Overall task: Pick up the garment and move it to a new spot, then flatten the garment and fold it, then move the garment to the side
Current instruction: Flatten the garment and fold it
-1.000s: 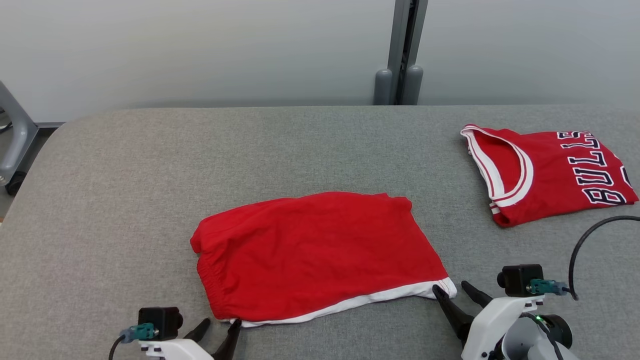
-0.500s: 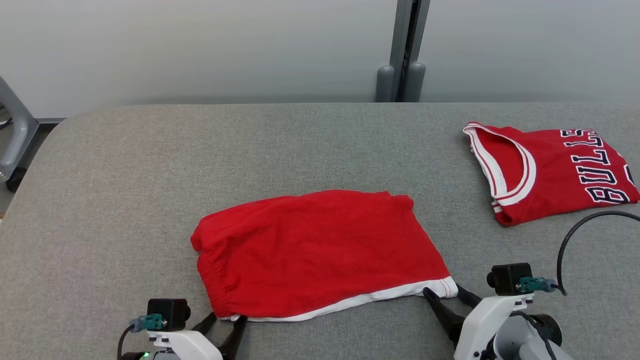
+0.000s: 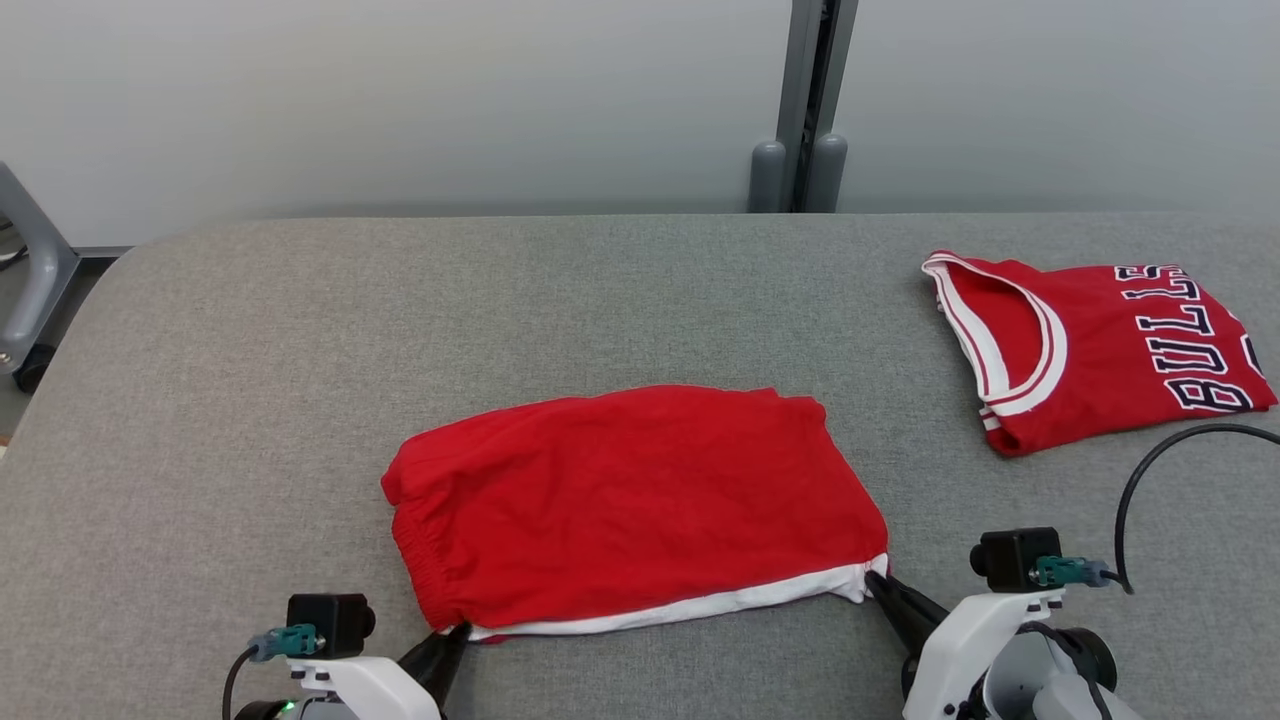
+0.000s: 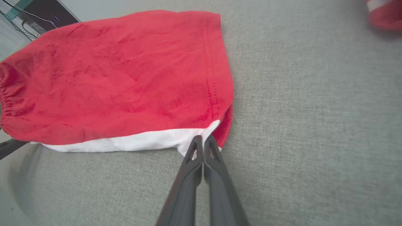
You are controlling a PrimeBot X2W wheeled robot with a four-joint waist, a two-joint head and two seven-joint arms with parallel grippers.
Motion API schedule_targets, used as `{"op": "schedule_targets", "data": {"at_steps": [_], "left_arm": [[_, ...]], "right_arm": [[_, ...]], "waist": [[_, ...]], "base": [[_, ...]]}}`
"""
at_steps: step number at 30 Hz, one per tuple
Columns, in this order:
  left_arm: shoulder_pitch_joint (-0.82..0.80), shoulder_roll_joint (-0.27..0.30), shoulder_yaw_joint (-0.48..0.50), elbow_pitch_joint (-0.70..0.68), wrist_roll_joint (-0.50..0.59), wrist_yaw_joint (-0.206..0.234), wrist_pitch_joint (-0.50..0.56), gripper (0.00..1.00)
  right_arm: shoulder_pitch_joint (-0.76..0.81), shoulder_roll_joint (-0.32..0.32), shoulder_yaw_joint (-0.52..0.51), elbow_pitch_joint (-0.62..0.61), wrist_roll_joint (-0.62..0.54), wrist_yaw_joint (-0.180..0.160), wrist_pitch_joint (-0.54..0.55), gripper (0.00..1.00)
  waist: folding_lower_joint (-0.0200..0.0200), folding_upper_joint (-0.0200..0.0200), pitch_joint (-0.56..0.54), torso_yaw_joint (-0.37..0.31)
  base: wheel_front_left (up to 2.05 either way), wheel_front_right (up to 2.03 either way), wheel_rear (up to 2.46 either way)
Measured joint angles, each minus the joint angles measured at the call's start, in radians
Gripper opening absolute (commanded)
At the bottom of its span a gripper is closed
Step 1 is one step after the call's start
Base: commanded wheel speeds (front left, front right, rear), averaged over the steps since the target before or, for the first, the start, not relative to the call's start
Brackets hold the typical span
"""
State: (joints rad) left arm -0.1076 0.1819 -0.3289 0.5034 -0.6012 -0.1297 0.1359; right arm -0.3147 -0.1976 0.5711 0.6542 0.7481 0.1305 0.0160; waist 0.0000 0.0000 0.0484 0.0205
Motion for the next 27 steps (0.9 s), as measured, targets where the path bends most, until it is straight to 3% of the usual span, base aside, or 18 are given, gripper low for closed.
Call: {"op": "schedule_targets", "data": {"at_steps": [1, 15, 23, 27], "left_arm": [[0.0, 0.002, -0.001, -0.003, -0.002, 0.0, 0.0, 0.0], [0.023, 0.062, -0.008, -0.137, -0.021, 0.002, 0.076, 0.0], [0.081, 0.162, 0.009, -0.356, -0.063, 0.018, 0.231, 0.0], [0.127, 0.188, 0.034, -0.503, -0.136, 0.034, 0.312, 0.0]], "right_arm": [[-0.001, -0.001, 0.006, -0.001, 0.002, 0.0, -0.005, 0.0], [-0.023, -0.036, 0.027, -0.036, 0.041, 0.0, -0.06, 0.0], [-0.001, -0.094, 0.028, -0.187, 0.097, 0.0, -0.067, 0.0], [0.036, -0.132, 0.01, -0.282, 0.123, 0.0, -0.048, 0.0]], "waist": [[0.0, 0.0, 0.0, 0.001], [0.0, 0.0, -0.011, 0.008], [0.0, 0.0, -0.024, -0.012], [0.0, 0.0, -0.021, -0.024]], "base": [[0.0, 0.0, 0.0], [0.0, 0.0, 0.0], [0.0, 0.0, 0.0], [0.0, 0.0, 0.0]]}}
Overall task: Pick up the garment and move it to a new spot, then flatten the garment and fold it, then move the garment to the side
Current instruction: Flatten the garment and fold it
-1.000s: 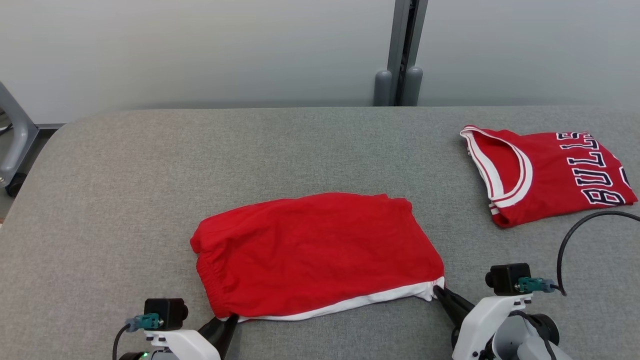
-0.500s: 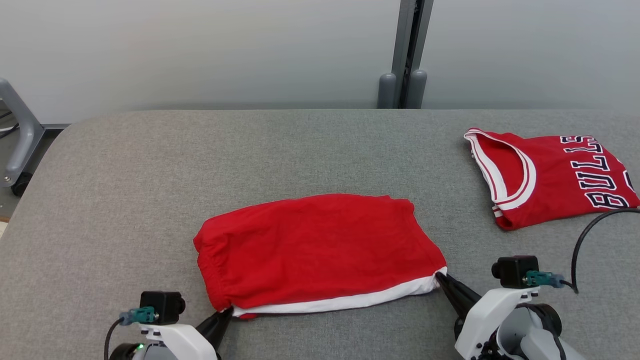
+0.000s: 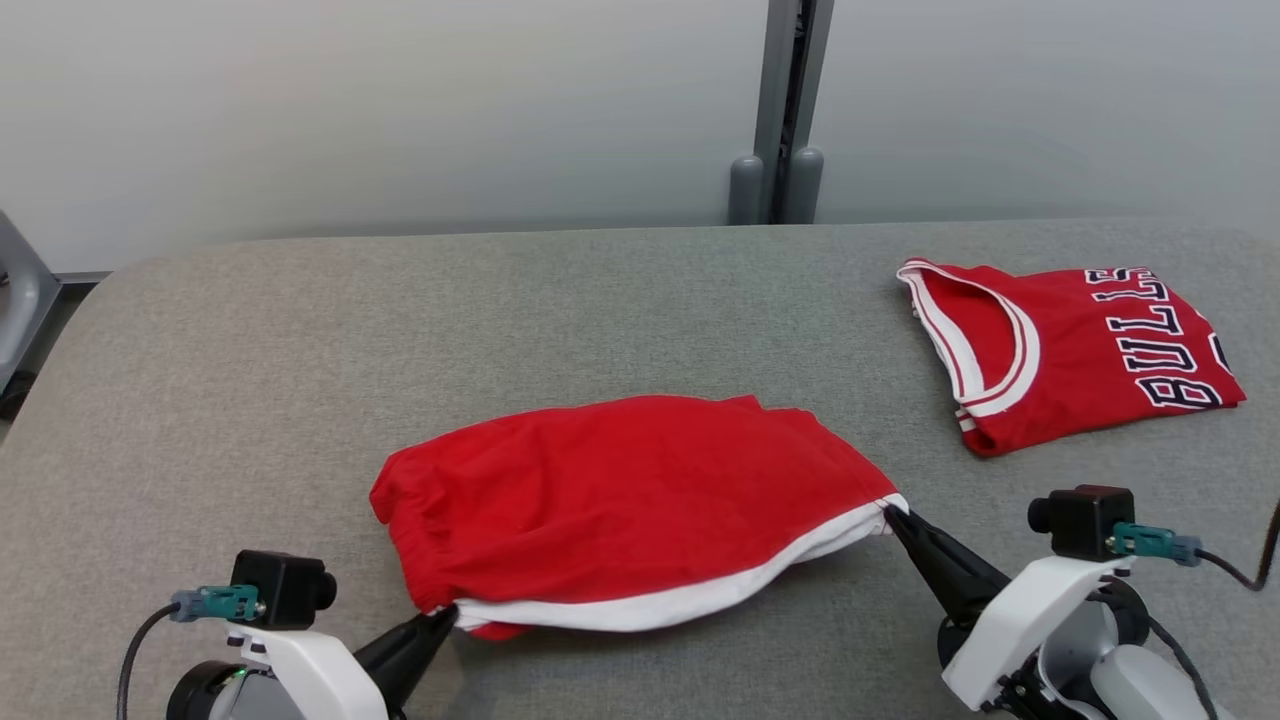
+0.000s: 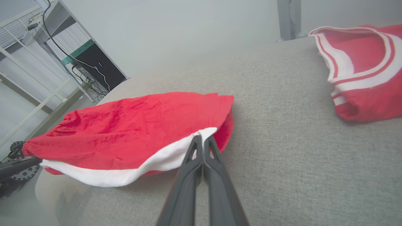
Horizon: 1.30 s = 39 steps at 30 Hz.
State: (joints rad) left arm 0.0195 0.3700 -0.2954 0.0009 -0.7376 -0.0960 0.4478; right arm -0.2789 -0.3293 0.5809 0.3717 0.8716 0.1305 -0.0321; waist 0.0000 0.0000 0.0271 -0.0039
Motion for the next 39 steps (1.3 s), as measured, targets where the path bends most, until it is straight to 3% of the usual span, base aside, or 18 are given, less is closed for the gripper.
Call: {"op": "schedule_targets", "data": {"at_steps": [2, 9, 17, 20, 29, 39], "left_arm": [[0.025, 0.008, 0.012, -0.074, -0.048, 0.003, 0.047, 0.0], [0.109, 0.095, 0.048, -0.295, -0.102, 0.077, 0.191, 0.0], [0.114, 0.136, 0.049, -0.375, -0.12, 0.084, 0.256, 0.0], [0.035, 0.162, 0.053, -0.383, -0.135, 0.067, 0.299, 0.0], [-0.305, 0.227, 0.058, -0.247, -0.194, 0.008, 0.444, 0.0], [-0.784, 0.222, 0.019, 0.063, -0.266, -0.019, 0.628, 0.0]], "right_arm": [[0.025, -0.015, -0.012, -0.048, 0.013, 0.0, 0.016, 0.0], [0.122, -0.066, -0.06, -0.236, 0.059, 0.0, 0.148, 0.0], [0.176, -0.064, -0.149, -0.362, 0.031, 0.0, 0.256, 0.0], [0.17, -0.047, -0.186, -0.4, 0.004, 0.0, 0.305, 0.0], [-0.067, -0.018, -0.208, -0.427, -0.012, 0.0, 0.346, 0.0], [-0.53, -0.06, -0.135, -0.252, 0.067, 0.0, 0.427, 0.0]], "waist": [[0.0, 0.0, 0.002, -0.006], [0.0, 0.0, 0.013, -0.022], [0.0, 0.0, 0.032, -0.03], [0.0, 0.0, 0.05, -0.033], [0.0, 0.0, 0.145, -0.048], [0.0, 0.0, 0.307, -0.06]], "base": [[0.0, 0.0, 0.0], [0.0, 0.0, 0.0], [0.0, 0.0, 0.0], [0.0, 0.0, 0.0], [0.0, 0.0, 0.0], [0.0, 0.0, 0.0]]}}
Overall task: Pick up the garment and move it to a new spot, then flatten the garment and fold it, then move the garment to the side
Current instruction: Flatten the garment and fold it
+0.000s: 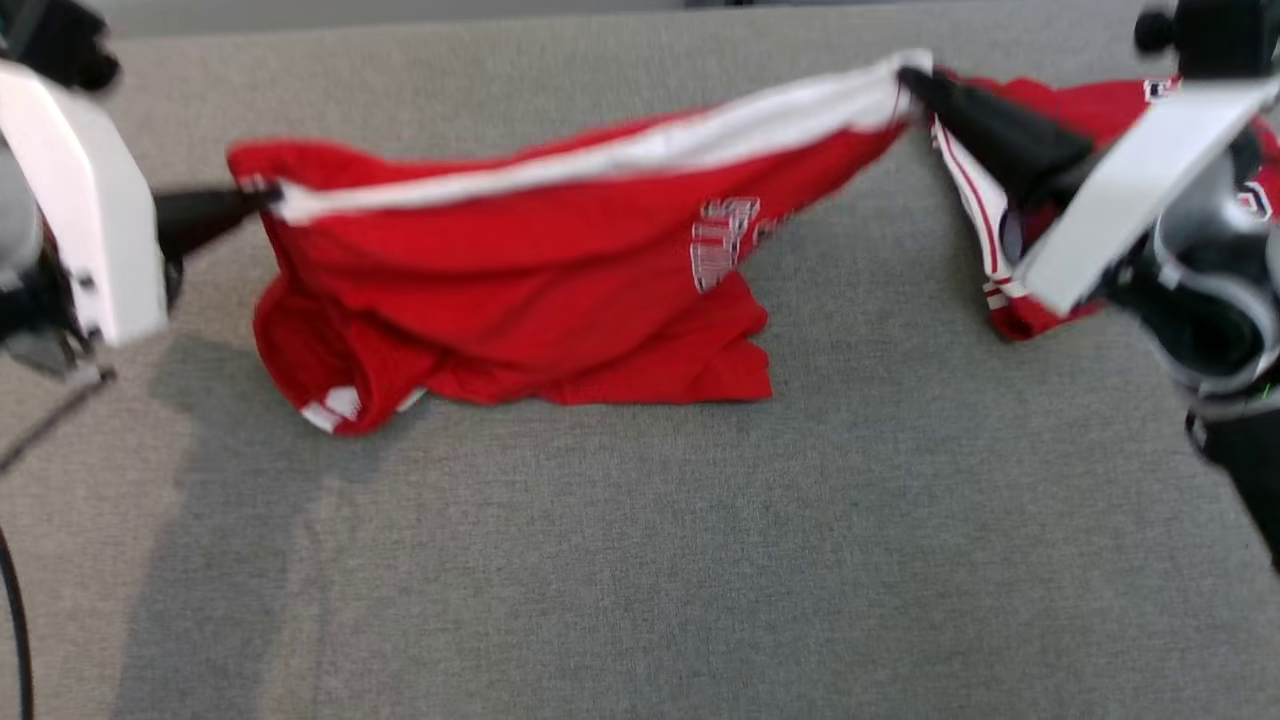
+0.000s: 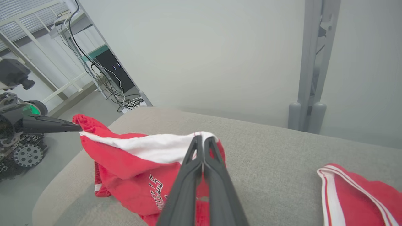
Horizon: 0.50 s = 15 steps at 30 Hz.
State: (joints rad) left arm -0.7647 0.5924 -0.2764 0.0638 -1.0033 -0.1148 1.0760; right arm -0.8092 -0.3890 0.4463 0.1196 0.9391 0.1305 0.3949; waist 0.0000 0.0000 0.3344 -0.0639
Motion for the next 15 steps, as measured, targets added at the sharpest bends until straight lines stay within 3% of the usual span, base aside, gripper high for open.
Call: {"op": "schedule_targets", "data": {"at_steps": [10, 15], "left_arm": [[-0.427, -0.036, -0.027, 0.23, 0.03, -0.003, 0.074, 0.0], [-0.613, -0.065, -0.052, 0.294, 0.082, -0.01, -0.017, 0.0]], "right_arm": [[-0.474, -0.012, 0.099, 0.226, 0.039, 0.0, 0.025, 0.0], [-0.664, -0.02, 0.117, 0.319, 0.018, 0.0, -0.063, 0.0]], "waist": [[0.0, 0.0, 0.17, -0.025], [0.0, 0.0, 0.247, -0.032]], "base": [[0.0, 0.0, 0.0], [0.0, 0.0, 0.0]]}}
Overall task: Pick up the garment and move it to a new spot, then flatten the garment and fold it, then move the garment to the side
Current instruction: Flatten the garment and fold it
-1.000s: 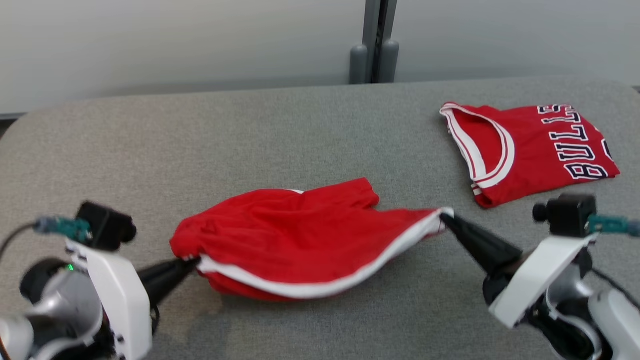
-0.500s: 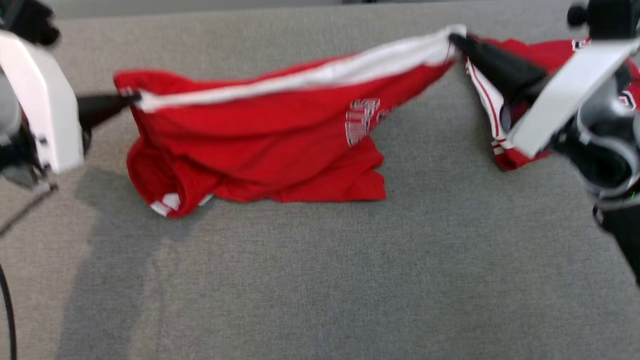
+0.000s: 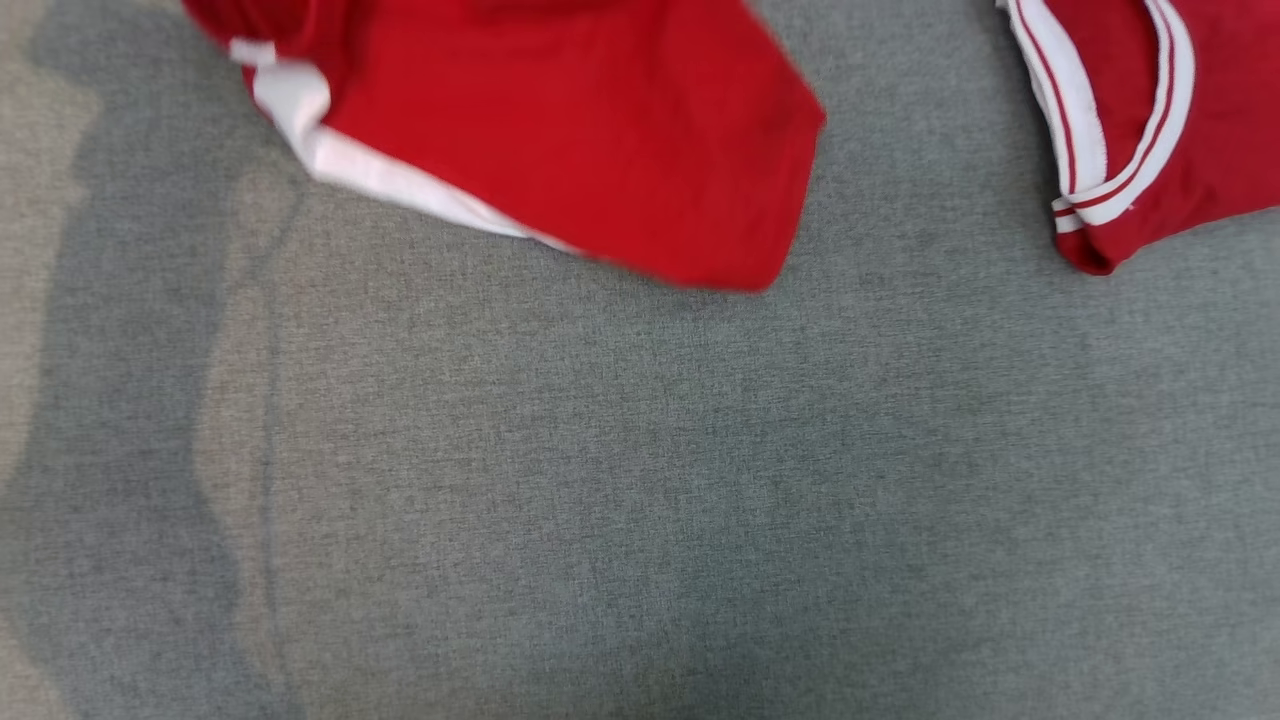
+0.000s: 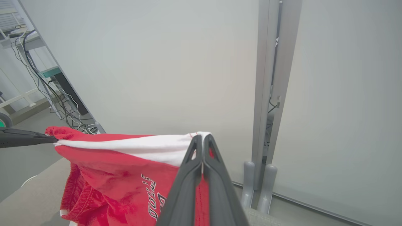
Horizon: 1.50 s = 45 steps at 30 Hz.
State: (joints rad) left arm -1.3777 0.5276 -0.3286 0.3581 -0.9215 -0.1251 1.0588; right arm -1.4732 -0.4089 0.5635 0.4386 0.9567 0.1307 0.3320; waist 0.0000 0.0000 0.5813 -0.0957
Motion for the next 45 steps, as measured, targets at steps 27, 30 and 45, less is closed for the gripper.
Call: {"op": "schedule_targets", "data": {"at_steps": [27, 30, 45], "left_arm": [[-0.141, 0.067, -0.399, 0.193, -0.265, -0.005, -0.327, 0.0], [-0.066, 0.103, -0.45, 0.15, -0.322, -0.005, -0.288, 0.0], [0.361, 0.255, -0.625, -0.079, -0.506, -0.005, -0.323, 0.0]], "right_arm": [[-0.228, -0.042, 0.373, 0.149, 0.036, 0.0, -0.416, 0.0], [-0.136, -0.061, 0.453, 0.115, 0.064, 0.0, -0.416, 0.0], [0.249, -0.156, 0.691, -0.079, 0.224, 0.0, -0.304, 0.0]], "waist": [[-0.0001, 0.0, 0.047, 0.008], [0.0, 0.0, 0.013, 0.002], [0.0, 0.0, -0.266, -0.022]], "base": [[0.0, 0.0, 0.0], [0.0, 0.0, 0.0], [0.0, 0.0, 0.0]]}}
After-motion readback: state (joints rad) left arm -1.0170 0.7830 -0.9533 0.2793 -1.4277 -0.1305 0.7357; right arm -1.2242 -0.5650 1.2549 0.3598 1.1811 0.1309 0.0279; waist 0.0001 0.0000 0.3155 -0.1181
